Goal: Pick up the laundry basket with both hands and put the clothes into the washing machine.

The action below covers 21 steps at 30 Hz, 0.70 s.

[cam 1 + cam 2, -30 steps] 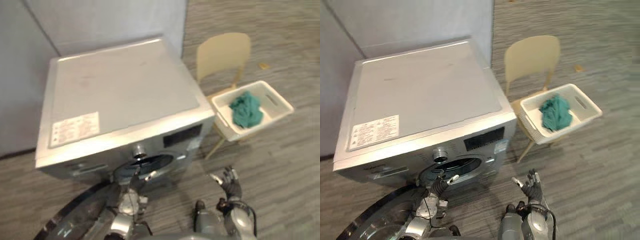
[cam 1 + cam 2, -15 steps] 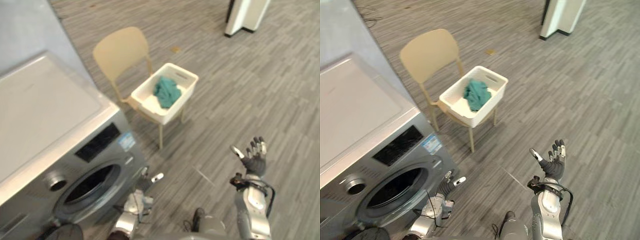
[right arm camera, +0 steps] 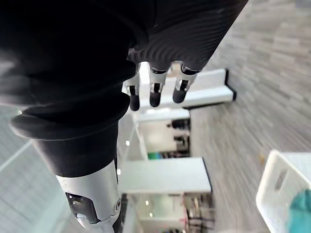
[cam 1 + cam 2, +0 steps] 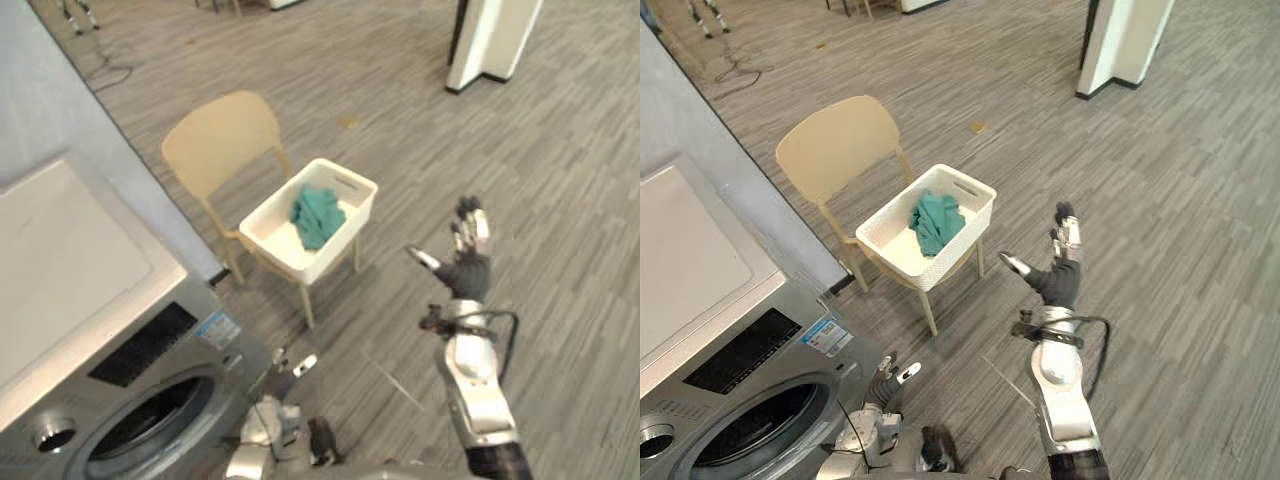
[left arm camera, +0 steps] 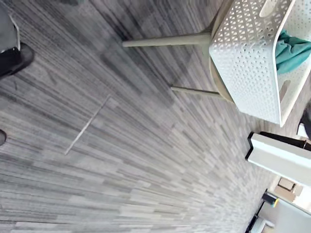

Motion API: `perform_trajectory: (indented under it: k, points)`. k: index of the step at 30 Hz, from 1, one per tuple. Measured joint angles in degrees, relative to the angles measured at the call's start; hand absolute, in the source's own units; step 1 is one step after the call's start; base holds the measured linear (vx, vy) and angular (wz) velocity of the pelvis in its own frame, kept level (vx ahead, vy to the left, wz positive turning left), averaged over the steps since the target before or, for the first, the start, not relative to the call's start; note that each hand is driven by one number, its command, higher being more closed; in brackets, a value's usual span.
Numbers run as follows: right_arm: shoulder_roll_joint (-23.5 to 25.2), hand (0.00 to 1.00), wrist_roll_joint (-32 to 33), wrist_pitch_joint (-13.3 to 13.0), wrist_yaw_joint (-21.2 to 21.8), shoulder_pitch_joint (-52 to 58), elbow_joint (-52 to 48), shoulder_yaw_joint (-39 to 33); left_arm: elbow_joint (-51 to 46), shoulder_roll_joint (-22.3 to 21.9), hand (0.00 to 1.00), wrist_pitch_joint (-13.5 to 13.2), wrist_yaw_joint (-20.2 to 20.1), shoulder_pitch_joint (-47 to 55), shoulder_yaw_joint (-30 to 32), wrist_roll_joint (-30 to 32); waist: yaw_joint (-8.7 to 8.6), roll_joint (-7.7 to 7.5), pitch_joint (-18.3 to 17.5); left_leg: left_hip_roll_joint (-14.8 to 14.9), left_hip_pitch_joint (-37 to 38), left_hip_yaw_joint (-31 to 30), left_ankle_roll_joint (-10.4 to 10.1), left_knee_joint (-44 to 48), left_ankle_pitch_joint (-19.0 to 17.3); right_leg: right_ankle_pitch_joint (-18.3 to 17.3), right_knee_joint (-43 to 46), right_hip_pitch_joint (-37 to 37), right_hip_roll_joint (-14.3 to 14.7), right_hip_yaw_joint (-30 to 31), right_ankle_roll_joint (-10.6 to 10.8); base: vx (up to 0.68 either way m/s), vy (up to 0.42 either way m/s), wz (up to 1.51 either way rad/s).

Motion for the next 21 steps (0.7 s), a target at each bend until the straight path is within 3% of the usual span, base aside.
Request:
perform_trajectory:
  k: [3, 4, 5, 8, 10, 11, 13, 14, 18, 20, 21]
  points:
    - [0.8, 0.00, -0.4, 1.3, -0.4, -0.1, 2.0, 1.2, -0.2, -0.1, 0.00, 0.1, 0.0, -1.0, -0.5, 0.1, 0.68, -1.60, -0.4, -2.2, 0.8, -0.7, 2.4, 0.5, -1.1, 0.0, -0.2, 1.7, -1.4, -0.7, 2.8, 0.30, 0.127, 0.49]
    - [1.0, 0.00, -0.4, 1.8, -0.4, 0.0, 3.0, 2.0, -0.3, -0.3, 0.00, 0.1, 0.0, -1.4, -0.6, 0.0, 0.90, -1.65, -0.3, -3.0, 2.5, -1.4, 2.6, 0.5, -3.3, -1.8, 5.7, 1.4, -3.0, -0.4, 5.4, 0.33, 0.214, 0.45]
    - [1.0, 0.00, -0.4, 1.9, 0.1, 0.6, 3.9, 2.9, -0.2, -0.2, 0.00, 0.7, 0.0, -1.1, -1.3, -0.1, 0.84, -1.69, -0.2, -3.9, 5.5, -1.9, 2.4, -0.1, -4.8, -3.3, 18.8, -1.8, -5.8, 0.3, 7.5, 0.33, 0.209, 0.33]
    - [2.5, 0.00, -0.4, 2.0, 2.5, 4.5, 4.2, 4.5, -0.4, 2.6, 0.00, 1.9, 0.0, 0.0, -3.8, 0.5, -0.71, -3.57, -0.8, -7.2, 14.0, -3.8, 2.1, -4.5, -5.3, -3.1, 50.3, -11.8, -12.3, 6.1, 9.1, 0.37, 0.125, 0.48]
    - [3.0, 0.00, -0.4, 2.0, 3.6, 5.9, 4.2, 4.4, -1.7, 3.9, 0.00, 2.0, 0.0, 0.3, -4.2, 0.7, -1.73, -4.21, -1.1, -8.5, 16.5, -6.2, 2.0, -6.8, -5.2, -3.6, 53.2, -16.0, -13.3, 7.1, 8.0, 0.32, 0.016, 0.71]
    - [2.9, 0.00, -0.4, 2.0, 4.1, 6.5, 4.1, 4.1, -2.2, 4.2, 0.00, 2.0, 0.0, 0.1, -4.6, 1.1, -2.04, -5.02, -1.5, -9.2, 17.1, -8.1, 2.0, -7.5, -5.2, -4.4, 51.4, -18.1, -13.7, 7.8, 6.6, 0.30, -0.020, 0.80]
    - [2.4, 0.00, -0.5, 2.0, 4.5, 7.5, 4.1, 2.9, -2.2, 4.1, 0.00, 2.2, 0.0, -0.4, -5.6, 1.6, -3.02, -5.04, -1.5, -9.4, 17.3, -11.9, 2.0, -7.1, -5.2, -5.7, 45.6, -19.6, -13.3, 9.0, 4.2, 0.31, -0.070, 0.98]
    - [2.1, 0.00, -0.5, 2.0, 4.4, 8.4, 3.8, 2.3, -2.1, 4.1, 0.00, 2.3, -0.1, -0.7, -6.8, 1.7, -3.13, -4.09, -1.0, -9.5, 17.8, -14.3, 1.2, -7.0, -5.2, -5.9, 41.4, -20.3, -12.7, 11.3, 3.9, 0.33, -0.099, 0.95]
    - [1.1, 0.00, -1.6, 2.1, 4.3, 11.4, -0.4, 1.3, 0.7, 4.0, 0.00, 2.3, 0.0, -3.3, -9.5, 4.1, -3.31, -3.03, -0.7, -8.9, 18.5, -21.1, -2.8, -3.7, -6.9, -5.0, 25.6, -20.5, -11.9, 21.7, 5.2, 0.26, -0.174, 1.03]
    - [1.2, 0.00, -2.9, 2.1, 4.3, 11.7, -0.7, 1.4, 2.6, 4.3, 0.00, 2.4, 0.3, -4.2, -9.4, 5.2, -3.16, -3.36, -0.9, -7.6, 18.4, -22.8, -5.6, -1.0, -8.5, 0.2, 18.1, -20.0, -11.9, 24.8, 4.8, 0.21, -0.292, 0.67]
    - [1.6, 0.00, -3.7, 2.1, 4.4, 11.7, -0.7, 1.5, 3.0, 5.0, 0.00, 2.4, 1.0, -4.2, -9.3, 5.3, -3.08, -4.29, -1.4, -6.9, 18.1, -24.2, -7.6, 0.6, -9.7, 6.9, 14.1, -19.8, -11.5, 25.4, 4.0, 0.21, -0.426, 0.64]
